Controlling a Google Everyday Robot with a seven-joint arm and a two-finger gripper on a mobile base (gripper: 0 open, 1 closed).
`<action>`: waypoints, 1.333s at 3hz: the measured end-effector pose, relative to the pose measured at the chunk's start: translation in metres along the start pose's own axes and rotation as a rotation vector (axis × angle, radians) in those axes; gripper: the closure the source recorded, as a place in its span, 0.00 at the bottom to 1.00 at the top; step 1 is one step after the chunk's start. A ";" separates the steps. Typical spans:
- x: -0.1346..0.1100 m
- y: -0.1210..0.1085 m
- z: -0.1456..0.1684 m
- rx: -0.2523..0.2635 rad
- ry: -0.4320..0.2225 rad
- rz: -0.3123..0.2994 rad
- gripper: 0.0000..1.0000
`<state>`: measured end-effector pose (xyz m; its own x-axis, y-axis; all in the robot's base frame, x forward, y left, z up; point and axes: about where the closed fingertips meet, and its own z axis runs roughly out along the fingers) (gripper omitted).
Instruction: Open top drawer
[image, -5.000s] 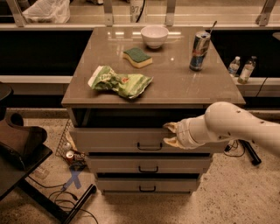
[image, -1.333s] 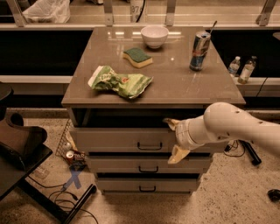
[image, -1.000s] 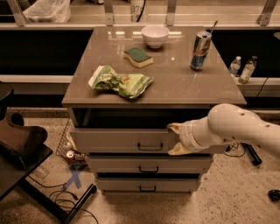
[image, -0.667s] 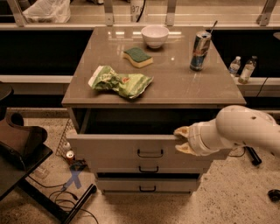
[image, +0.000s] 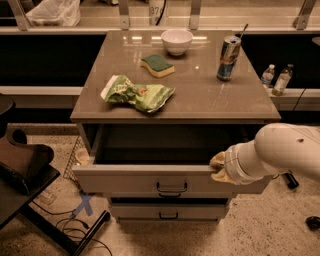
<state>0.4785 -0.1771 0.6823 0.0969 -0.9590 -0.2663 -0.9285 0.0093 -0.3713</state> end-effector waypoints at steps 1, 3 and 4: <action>0.000 0.000 0.000 0.000 0.000 0.000 1.00; 0.005 0.021 0.001 -0.080 0.003 0.005 1.00; 0.012 0.038 -0.008 -0.122 0.007 0.025 1.00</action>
Offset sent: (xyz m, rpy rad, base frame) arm -0.0509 -0.0125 -0.0265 -0.0212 0.2141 0.0391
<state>0.4413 -0.1904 0.6725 0.0711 -0.9609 -0.2677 -0.9673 -0.0010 -0.2535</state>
